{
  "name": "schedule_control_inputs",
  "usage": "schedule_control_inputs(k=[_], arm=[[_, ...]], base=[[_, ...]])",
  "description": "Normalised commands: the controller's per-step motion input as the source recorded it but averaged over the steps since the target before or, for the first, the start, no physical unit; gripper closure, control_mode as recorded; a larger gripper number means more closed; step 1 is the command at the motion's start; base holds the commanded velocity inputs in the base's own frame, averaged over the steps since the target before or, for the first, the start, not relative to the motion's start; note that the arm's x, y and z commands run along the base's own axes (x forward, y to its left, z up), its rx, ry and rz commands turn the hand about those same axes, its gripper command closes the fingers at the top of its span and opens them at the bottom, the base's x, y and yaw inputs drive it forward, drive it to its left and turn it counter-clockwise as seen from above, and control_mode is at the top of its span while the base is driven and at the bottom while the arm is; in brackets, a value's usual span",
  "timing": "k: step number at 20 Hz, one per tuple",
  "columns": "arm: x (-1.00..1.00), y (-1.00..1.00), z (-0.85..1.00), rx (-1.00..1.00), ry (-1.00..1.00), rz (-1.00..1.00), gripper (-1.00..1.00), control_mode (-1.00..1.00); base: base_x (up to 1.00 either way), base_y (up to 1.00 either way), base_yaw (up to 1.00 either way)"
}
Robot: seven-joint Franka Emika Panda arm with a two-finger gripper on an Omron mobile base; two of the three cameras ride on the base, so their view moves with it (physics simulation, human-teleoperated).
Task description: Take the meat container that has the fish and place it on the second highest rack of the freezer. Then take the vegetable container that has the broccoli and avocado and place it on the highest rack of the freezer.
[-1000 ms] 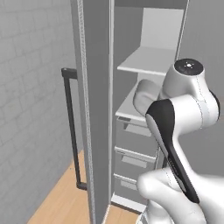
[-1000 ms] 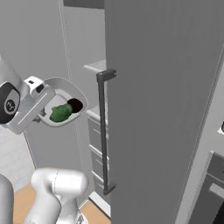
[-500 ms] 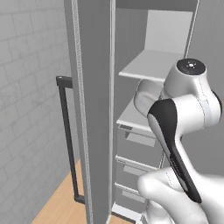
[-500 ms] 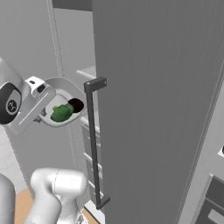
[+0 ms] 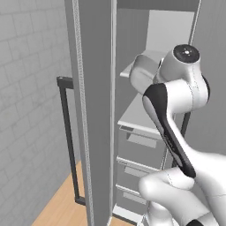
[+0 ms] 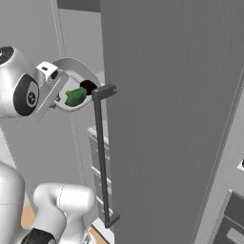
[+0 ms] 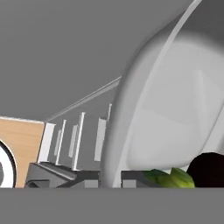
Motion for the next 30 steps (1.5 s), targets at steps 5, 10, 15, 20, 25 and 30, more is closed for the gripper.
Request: schedule_control_inputs(k=[5,10,15,20,25,30], arm=[[1.00,0.00,0.21,0.00,0.00,-0.01,1.00,-1.00],[1.00,-0.16,0.00,0.00,0.08,0.00,1.00,-1.00],[1.00,-0.46,0.00,0.00,0.05,0.00,1.00,-1.00],[1.00,-0.08,0.00,0.00,0.00,0.00,1.00,-1.00],[1.00,0.00,0.00,0.00,-0.02,0.00,1.00,-1.00],[1.00,-0.36,-0.02,-0.01,-0.01,0.00,1.00,-1.00]], base=[[0.00,0.00,0.00],[0.00,0.00,0.00],[0.00,0.00,0.00],[0.00,0.00,0.00],[0.00,0.00,0.00],[0.00,0.00,0.00]])
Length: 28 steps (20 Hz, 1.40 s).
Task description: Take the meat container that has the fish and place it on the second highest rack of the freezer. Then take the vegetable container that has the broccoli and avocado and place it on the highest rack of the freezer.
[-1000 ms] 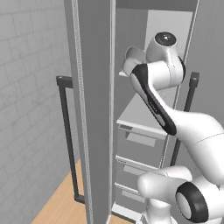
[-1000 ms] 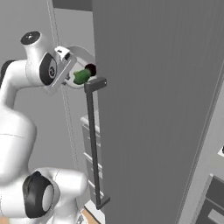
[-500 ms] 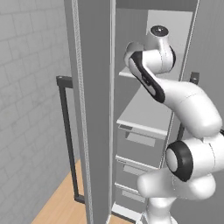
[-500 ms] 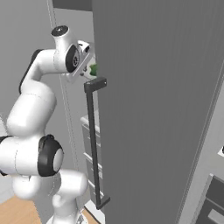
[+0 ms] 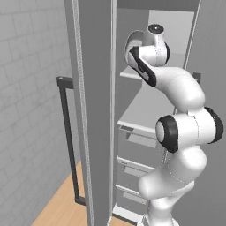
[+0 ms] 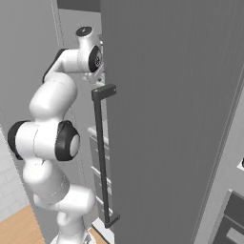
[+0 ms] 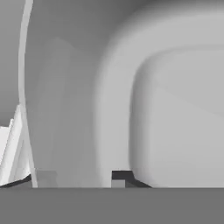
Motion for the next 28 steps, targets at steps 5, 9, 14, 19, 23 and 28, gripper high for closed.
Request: schedule_control_inputs(k=[5,9,14,19,23,28], arm=[[0.72,-0.48,0.00,-0.02,-0.03,0.00,1.00,-1.00],[0.38,0.04,-0.03,-0.17,-0.19,0.00,-1.00,-1.00],[-0.31,0.16,0.11,-0.14,-0.32,0.00,-1.00,-1.00],[-0.97,0.33,0.18,-0.11,-0.32,0.00,-1.00,-1.00],[-1.00,0.06,0.19,-0.01,-0.26,0.00,-1.00,-1.00],[-1.00,0.00,0.24,0.01,-0.10,0.00,-1.00,-1.00]], base=[[0.00,0.00,0.00],[0.00,0.00,0.00],[0.00,0.00,0.00],[0.00,0.00,0.00],[0.00,0.00,0.00],[0.00,0.00,0.00]])
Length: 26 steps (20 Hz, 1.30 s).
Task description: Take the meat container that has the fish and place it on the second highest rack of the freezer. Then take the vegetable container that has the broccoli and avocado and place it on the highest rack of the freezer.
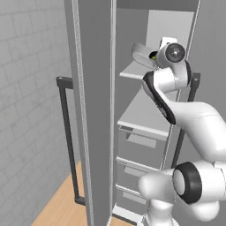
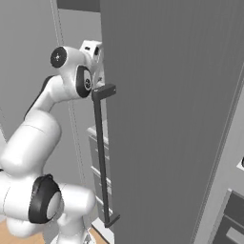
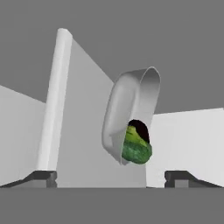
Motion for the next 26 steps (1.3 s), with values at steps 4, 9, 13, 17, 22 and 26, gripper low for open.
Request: schedule_control_inputs(k=[4,9,13,17,22,26], arm=[[-1.00,0.00,0.47,0.04,0.08,0.00,-1.00,-1.00],[-1.00,0.00,0.61,0.07,0.26,0.00,-1.00,-1.00],[-1.00,-0.01,0.12,0.04,0.24,0.00,-1.00,-1.00],[-1.00,0.00,-0.13,0.00,0.14,0.00,-1.00,-1.00],[-1.00,0.02,-0.56,0.00,0.09,0.00,-1.00,-1.00],[-0.63,0.00,-0.45,0.00,0.01,0.02,-1.00,-1.00]], base=[[0.00,0.00,0.00],[0.00,0.00,0.00],[0.00,0.00,0.00],[0.00,0.00,0.00],[0.00,0.00,0.00],[0.00,0.00,0.00]])
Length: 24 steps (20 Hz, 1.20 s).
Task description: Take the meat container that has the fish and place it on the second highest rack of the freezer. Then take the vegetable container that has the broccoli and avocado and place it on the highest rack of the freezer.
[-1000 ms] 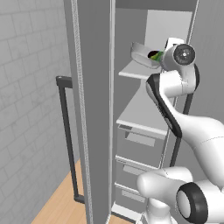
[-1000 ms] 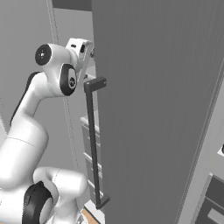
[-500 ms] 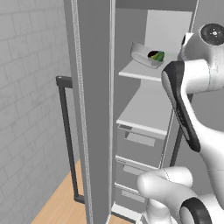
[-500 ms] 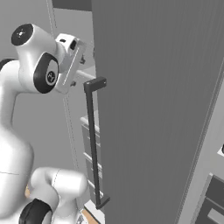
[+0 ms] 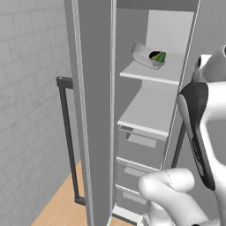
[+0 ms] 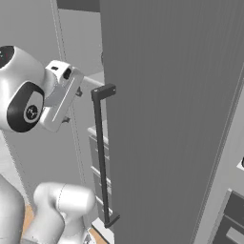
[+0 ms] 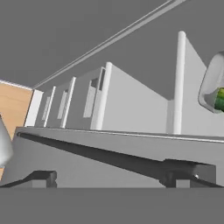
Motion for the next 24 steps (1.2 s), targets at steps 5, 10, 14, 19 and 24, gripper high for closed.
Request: schedule_control_inputs(k=[5,10,14,19,24], arm=[[-0.01,0.00,0.00,0.00,0.00,0.02,-1.00,1.00],[0.00,0.00,0.00,0.00,0.00,0.00,-1.00,1.00],[0.00,0.00,0.00,0.00,0.00,0.00,-1.00,1.00],[0.00,0.00,0.00,0.00,0.00,0.00,-1.00,1.00],[0.00,0.00,0.00,0.00,0.00,0.00,-1.00,1.00]], base=[[-0.35,-0.09,0.00],[-0.93,-0.29,-0.31],[-0.51,-0.23,-0.57],[-0.17,-0.40,-0.67],[0.00,-0.59,-0.64]])
